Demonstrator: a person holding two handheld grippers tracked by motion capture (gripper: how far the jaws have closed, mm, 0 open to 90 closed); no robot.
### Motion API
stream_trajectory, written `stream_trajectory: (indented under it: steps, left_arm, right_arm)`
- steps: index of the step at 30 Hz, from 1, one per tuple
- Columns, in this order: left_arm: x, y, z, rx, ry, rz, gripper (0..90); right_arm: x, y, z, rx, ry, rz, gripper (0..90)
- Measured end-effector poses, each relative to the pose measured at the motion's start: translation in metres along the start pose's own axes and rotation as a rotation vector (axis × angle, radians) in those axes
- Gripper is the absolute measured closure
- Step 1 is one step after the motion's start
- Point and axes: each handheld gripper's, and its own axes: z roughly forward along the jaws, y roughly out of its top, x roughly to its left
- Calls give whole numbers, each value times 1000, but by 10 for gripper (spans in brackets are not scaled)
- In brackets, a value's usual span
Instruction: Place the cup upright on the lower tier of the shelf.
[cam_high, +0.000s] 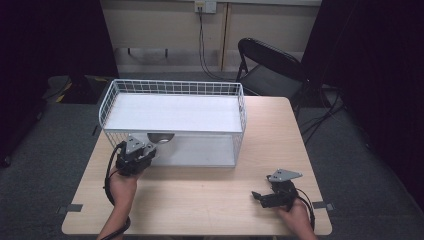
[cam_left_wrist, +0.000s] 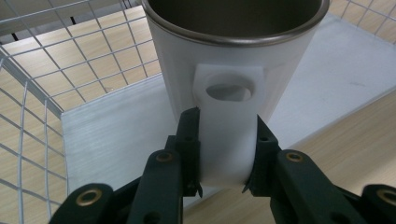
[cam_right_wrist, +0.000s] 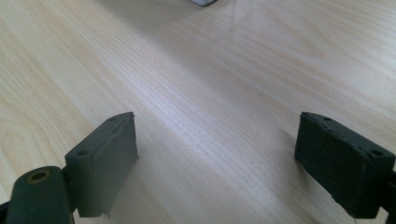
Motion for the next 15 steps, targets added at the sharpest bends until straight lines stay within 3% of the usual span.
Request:
stream_trajectory:
  steps: [15]
  left_arm:
    - [-4, 0, 8, -18, 25, -21, 718]
  right_arm:
    - [0, 0, 0, 0, 0, 0, 121]
